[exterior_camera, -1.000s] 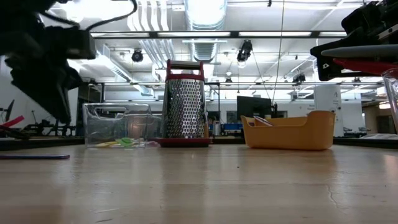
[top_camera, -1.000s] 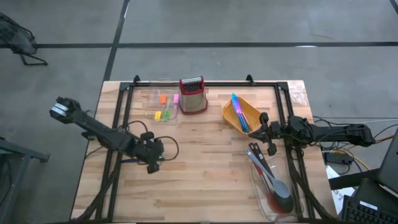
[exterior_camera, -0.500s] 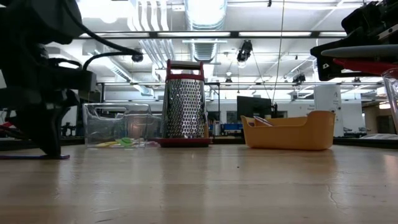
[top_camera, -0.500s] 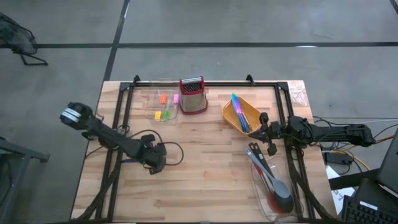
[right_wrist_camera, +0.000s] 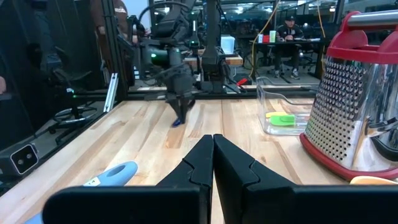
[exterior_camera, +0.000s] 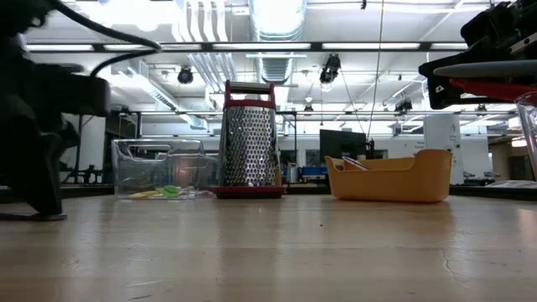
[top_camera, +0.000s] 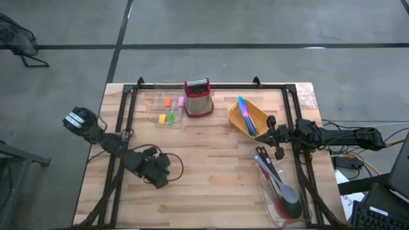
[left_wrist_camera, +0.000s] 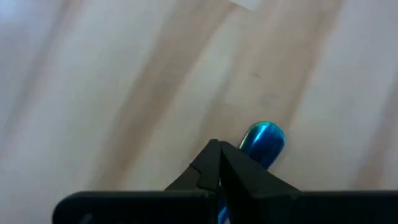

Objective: Pick & Place Kitchen Items
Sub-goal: Put the blue table knife into the orange bin

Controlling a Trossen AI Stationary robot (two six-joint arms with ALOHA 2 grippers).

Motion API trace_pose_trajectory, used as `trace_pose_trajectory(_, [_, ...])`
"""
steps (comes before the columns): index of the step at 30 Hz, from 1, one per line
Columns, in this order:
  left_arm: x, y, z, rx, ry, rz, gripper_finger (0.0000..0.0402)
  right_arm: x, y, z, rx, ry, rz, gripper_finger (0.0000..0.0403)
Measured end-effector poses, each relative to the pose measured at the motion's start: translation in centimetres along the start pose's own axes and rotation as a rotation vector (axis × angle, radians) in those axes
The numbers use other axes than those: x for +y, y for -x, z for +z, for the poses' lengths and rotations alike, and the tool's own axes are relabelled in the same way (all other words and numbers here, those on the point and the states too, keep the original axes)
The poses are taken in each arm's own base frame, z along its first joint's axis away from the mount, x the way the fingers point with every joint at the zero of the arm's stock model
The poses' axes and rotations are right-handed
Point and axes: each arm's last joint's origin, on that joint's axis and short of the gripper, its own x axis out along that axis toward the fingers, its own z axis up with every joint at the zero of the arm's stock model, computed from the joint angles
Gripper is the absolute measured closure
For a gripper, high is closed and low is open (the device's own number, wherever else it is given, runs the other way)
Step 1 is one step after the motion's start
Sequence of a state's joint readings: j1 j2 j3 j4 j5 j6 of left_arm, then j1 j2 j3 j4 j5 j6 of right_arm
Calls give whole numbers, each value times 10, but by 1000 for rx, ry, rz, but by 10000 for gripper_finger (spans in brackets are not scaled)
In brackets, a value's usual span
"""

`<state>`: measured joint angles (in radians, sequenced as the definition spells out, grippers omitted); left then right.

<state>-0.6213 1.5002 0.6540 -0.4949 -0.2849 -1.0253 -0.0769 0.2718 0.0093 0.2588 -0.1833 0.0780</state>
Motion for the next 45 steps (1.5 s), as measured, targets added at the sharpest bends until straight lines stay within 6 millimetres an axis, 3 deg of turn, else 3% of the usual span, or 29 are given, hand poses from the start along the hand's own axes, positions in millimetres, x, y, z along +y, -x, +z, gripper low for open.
trace_pose_trajectory(11, [-34, 10, -32, -140, 97, -154, 397, 0, 0, 0, 0, 0, 0, 394])
trace_pose_trajectory(18, [-55, 16, -47, -194, -47, -299, 398, 0, 0, 0, 0, 0, 0, 394])
trace_pose_trajectory(22, [-66, 32, -50, -206, -104, -354, 398, 0, 0, 0, 0, 0, 0, 394])
trace_pose_trajectory(34, [-56, 52, -81, -154, -47, -144, 399, 0, 0, 0, -1, 0, 0, 394])
trace_pose_trajectory(45, [-25, 52, -92, -7, 108, 137, 399, 0, 0, 0, -1, 0, 0, 394])
